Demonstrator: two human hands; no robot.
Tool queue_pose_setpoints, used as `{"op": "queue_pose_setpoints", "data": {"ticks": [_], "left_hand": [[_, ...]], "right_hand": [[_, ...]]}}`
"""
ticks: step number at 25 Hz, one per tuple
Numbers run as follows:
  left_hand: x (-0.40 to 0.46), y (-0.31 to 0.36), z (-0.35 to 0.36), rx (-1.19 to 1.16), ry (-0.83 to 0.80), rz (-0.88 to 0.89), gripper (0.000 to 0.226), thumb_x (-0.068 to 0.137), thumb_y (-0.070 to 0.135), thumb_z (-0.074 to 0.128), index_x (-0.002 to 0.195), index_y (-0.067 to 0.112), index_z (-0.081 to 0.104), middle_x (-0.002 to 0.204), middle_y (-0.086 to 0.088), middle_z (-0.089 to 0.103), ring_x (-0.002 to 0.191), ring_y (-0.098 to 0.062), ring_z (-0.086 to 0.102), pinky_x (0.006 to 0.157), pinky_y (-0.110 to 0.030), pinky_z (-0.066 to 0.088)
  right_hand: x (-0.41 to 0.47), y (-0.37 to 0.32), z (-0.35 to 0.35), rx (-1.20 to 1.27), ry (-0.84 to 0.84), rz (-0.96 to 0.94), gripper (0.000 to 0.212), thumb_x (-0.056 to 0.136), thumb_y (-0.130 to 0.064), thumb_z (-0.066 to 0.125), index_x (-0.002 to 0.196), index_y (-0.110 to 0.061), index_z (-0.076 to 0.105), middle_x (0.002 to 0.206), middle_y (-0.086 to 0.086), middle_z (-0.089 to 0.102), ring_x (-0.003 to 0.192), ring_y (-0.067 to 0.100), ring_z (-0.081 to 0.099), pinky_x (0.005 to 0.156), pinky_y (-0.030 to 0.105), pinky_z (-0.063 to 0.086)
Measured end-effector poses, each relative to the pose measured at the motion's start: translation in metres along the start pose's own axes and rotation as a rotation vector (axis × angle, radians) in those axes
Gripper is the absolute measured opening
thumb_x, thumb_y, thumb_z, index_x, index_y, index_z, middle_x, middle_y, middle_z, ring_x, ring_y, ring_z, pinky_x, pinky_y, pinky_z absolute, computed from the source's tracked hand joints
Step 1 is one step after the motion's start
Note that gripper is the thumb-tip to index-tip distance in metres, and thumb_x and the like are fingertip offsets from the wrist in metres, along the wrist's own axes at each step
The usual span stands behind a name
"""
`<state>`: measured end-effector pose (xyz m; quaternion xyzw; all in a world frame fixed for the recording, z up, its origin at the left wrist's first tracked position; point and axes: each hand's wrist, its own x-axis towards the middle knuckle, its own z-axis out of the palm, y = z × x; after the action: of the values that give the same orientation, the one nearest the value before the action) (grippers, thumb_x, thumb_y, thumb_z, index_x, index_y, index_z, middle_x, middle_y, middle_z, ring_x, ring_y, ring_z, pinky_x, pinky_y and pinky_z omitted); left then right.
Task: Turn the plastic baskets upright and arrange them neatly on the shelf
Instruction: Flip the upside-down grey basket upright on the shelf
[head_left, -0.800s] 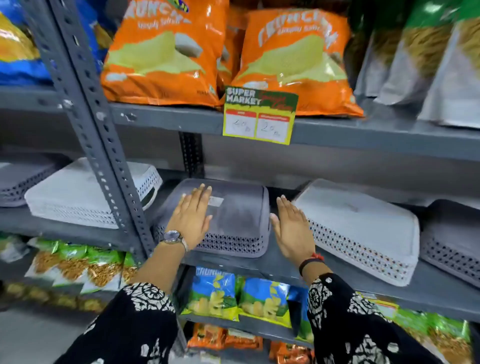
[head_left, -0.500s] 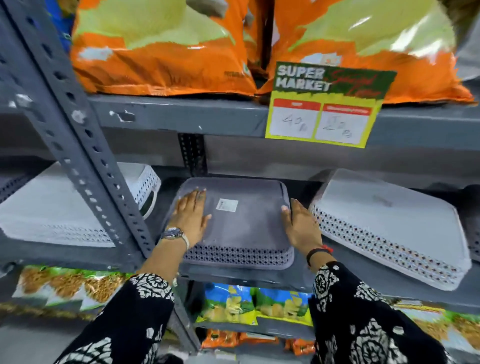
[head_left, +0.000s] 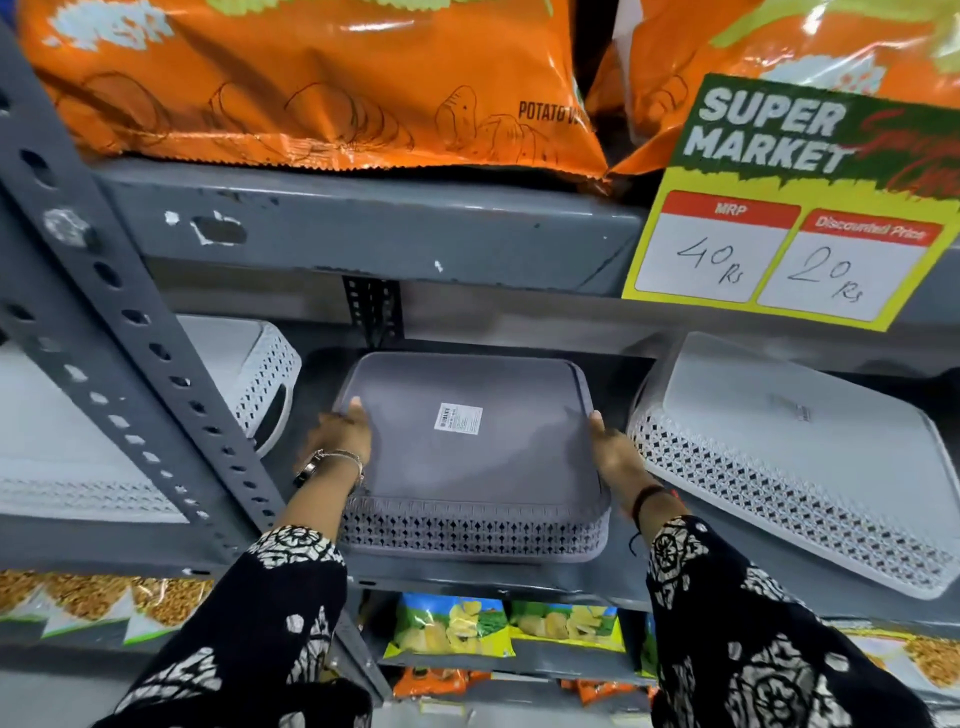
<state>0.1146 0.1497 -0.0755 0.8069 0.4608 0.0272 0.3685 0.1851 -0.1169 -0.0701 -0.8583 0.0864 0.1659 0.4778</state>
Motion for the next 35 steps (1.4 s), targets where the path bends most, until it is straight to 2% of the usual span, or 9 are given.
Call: {"op": "queue_pose_setpoints", "data": {"ticks": [9, 13, 16, 20, 23, 26, 28, 31, 35], "left_hand": [[-0.023, 0.055, -0.027, -0.681, 0.164, 0.145, 0.057, 0.1, 0.038, 0.021, 0.144, 0.001, 0.024, 0.152, -0.018, 0.03, 0.137, -0.031, 0.033, 0.101, -0.027, 0.026], [-0.008, 0.049, -0.028, -1.01, 0.011, -0.072, 0.095, 0.076, 0.078, 0.01, 0.143, 0.016, 0.033, 0.15, -0.014, 0.037, 0.137, -0.032, 0.036, 0.118, -0.046, 0.024], [0.003, 0.045, -0.035, -1.05, -0.095, -0.154, 0.082, 0.083, 0.071, 0.021, 0.145, 0.016, 0.029, 0.153, -0.008, 0.032, 0.139, -0.028, 0.033, 0.117, -0.047, 0.025], [0.026, 0.032, -0.03, -0.9, -0.251, -0.161, 0.046, 0.08, 0.049, 0.052, 0.08, 0.008, 0.074, 0.087, -0.007, 0.073, 0.094, -0.026, 0.059, 0.088, -0.037, 0.048], [0.014, 0.046, -0.042, -0.619, -0.306, -0.102, 0.063, 0.092, 0.008, 0.04, 0.031, 0.012, 0.055, 0.036, -0.01, 0.051, 0.051, -0.02, 0.048, 0.051, -0.023, 0.039], [0.012, 0.05, -0.042, -0.332, -0.215, -0.098, 0.039, 0.097, 0.003, 0.032, 0.071, -0.004, 0.06, 0.062, -0.016, 0.045, 0.056, -0.023, 0.048, 0.049, -0.019, 0.043], [0.025, 0.035, -0.032, -0.331, -0.223, -0.074, 0.043, 0.1, 0.02, 0.03, 0.123, -0.008, 0.053, 0.109, -0.03, 0.058, 0.099, -0.036, 0.058, 0.087, -0.031, 0.049], [0.052, 0.007, -0.007, -0.323, -0.209, -0.14, 0.078, 0.076, 0.065, 0.052, 0.13, 0.008, 0.052, 0.137, -0.019, 0.052, 0.122, -0.036, 0.051, 0.108, -0.049, 0.04], [0.013, 0.022, -0.023, -0.345, -0.245, -0.132, 0.057, 0.092, 0.042, 0.039, 0.136, 0.006, 0.044, 0.143, -0.018, 0.045, 0.13, -0.034, 0.044, 0.112, -0.046, 0.034]], "right_hand": [[0.014, -0.022, -0.027, 0.391, 0.209, -0.408, 0.043, 0.095, -0.028, 0.034, 0.137, -0.019, 0.038, 0.143, 0.004, 0.043, 0.131, 0.019, 0.038, 0.111, 0.032, 0.028], [0.012, -0.018, -0.043, 0.695, 0.151, -0.296, 0.026, 0.092, -0.014, 0.035, 0.094, -0.013, 0.06, 0.078, -0.006, 0.071, 0.078, 0.007, 0.063, 0.069, 0.014, 0.052], [0.006, 0.003, -0.052, 0.907, -0.047, -0.177, 0.055, 0.092, -0.05, 0.022, 0.081, -0.022, 0.068, 0.067, -0.006, 0.076, 0.064, 0.01, 0.071, 0.058, 0.022, 0.057], [0.003, 0.017, -0.056, 0.962, -0.141, -0.116, 0.045, 0.089, -0.046, 0.033, 0.084, -0.02, 0.069, 0.071, 0.001, 0.076, 0.067, 0.019, 0.071, 0.067, 0.034, 0.055], [0.005, 0.023, -0.06, 0.899, -0.153, -0.059, 0.036, 0.088, -0.02, 0.035, 0.069, -0.014, 0.065, 0.058, 0.001, 0.073, 0.065, 0.022, 0.064, 0.066, 0.031, 0.046], [0.007, 0.031, -0.057, 0.697, -0.192, -0.038, 0.028, 0.087, -0.001, 0.033, 0.089, -0.011, 0.059, 0.06, -0.001, 0.074, 0.06, 0.016, 0.069, 0.059, 0.028, 0.057], [0.006, 0.039, -0.048, 0.585, -0.181, -0.043, 0.031, 0.088, 0.006, 0.033, 0.091, -0.01, 0.059, 0.058, -0.003, 0.074, 0.054, 0.012, 0.069, 0.05, 0.021, 0.057], [0.005, 0.044, -0.034, 0.525, -0.163, -0.082, 0.037, 0.085, 0.012, 0.029, 0.095, -0.009, 0.058, 0.058, -0.006, 0.074, 0.059, 0.015, 0.068, 0.047, 0.017, 0.053], [0.001, 0.044, -0.031, 0.492, -0.112, -0.093, 0.041, 0.086, 0.015, 0.026, 0.095, -0.011, 0.056, 0.066, -0.004, 0.073, 0.056, 0.011, 0.066, 0.045, 0.015, 0.051]]}}
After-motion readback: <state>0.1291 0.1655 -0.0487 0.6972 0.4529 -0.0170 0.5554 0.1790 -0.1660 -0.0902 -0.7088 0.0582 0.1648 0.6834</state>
